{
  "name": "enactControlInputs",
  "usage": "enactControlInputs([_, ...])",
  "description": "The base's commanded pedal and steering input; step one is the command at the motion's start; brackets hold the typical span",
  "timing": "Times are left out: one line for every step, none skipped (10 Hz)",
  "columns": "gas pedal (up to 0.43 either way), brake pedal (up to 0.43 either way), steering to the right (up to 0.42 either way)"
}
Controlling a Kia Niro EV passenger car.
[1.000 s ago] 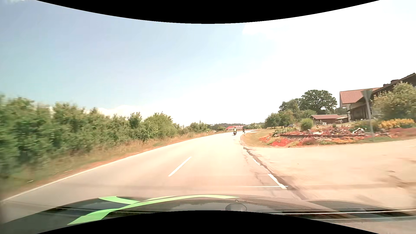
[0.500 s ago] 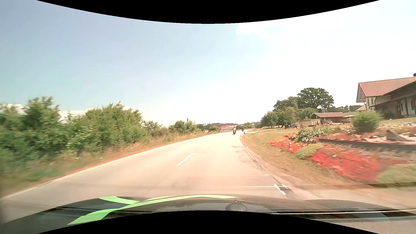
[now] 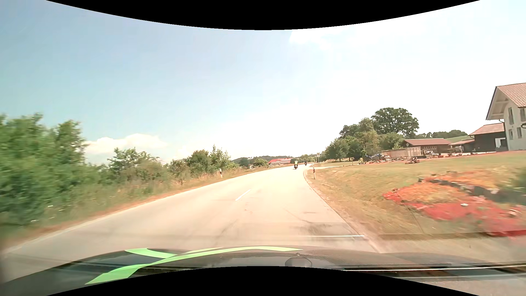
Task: Follow the waypoints while adhering to traffic rules and regulations
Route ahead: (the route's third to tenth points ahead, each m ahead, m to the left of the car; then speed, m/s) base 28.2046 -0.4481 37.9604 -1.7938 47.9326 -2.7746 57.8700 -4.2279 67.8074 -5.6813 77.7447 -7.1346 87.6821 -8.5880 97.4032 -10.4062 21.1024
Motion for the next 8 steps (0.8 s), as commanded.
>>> enactControlInputs([0.350,0.000,0.016])
enactControlInputs([0.331,0.000,0.016])
enactControlInputs([0.319,0.000,0.016])
enactControlInputs([0.319,0.000,0.016])
enactControlInputs([0.319,0.000,0.016])
enactControlInputs([0.331,0.000,0.016])
enactControlInputs([0.339,0.000,0.016])
enactControlInputs([0.358,0.000,0.016])
